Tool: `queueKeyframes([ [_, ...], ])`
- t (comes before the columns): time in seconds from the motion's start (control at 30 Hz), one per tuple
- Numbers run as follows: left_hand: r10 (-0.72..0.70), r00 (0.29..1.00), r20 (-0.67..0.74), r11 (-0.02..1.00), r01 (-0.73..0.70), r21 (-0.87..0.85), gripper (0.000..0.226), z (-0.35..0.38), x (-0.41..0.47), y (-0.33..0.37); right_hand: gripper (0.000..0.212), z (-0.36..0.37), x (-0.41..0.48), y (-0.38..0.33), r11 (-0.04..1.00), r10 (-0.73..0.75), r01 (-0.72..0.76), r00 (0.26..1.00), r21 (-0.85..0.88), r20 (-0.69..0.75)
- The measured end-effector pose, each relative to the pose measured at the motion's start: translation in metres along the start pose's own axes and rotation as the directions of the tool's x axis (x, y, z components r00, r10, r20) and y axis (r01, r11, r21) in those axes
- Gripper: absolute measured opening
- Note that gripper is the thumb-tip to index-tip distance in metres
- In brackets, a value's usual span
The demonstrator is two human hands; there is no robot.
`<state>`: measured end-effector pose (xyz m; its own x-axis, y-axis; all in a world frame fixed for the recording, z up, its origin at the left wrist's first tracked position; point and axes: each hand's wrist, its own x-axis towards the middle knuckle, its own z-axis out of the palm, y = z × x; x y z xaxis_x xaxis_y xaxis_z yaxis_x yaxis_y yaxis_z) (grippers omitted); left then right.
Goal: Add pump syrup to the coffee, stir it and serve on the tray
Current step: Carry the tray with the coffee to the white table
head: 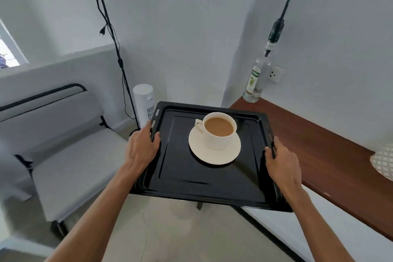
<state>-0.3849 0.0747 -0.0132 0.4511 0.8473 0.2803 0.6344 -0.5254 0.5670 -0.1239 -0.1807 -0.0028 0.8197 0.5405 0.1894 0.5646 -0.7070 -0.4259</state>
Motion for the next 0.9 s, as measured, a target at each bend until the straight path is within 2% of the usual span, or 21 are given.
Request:
queueKeyframes([
  [0.13,-0.083,0.992,-0.093,0.996,0.087,0.035,0.032,-0.034,-0.013,-0.041,0.044,0.025,0.006,-0.049,0.990,-0.128,0.124,0.990,0.059,0.053],
  [0.5,-0.283,0.925,-0.254,0.944,0.316,0.098,0.047,-0.131,-0.042,-0.158,0.045,0.104,0.003,-0.203,0.930,-0.352,0.325,0.920,0.170,0.172],
  [0.83,-0.444,0.820,-0.362,0.852,0.511,0.113,0.039,-0.216,-0.061,-0.270,0.020,0.172,-0.030,-0.346,0.863,-0.490,0.427,0.838,0.270,0.241],
  [0.9,-0.464,0.801,-0.377,0.838,0.535,0.105,0.036,-0.231,-0.066,-0.292,0.022,0.185,-0.040,-0.373,0.852,-0.511,0.444,0.821,0.277,0.256],
])
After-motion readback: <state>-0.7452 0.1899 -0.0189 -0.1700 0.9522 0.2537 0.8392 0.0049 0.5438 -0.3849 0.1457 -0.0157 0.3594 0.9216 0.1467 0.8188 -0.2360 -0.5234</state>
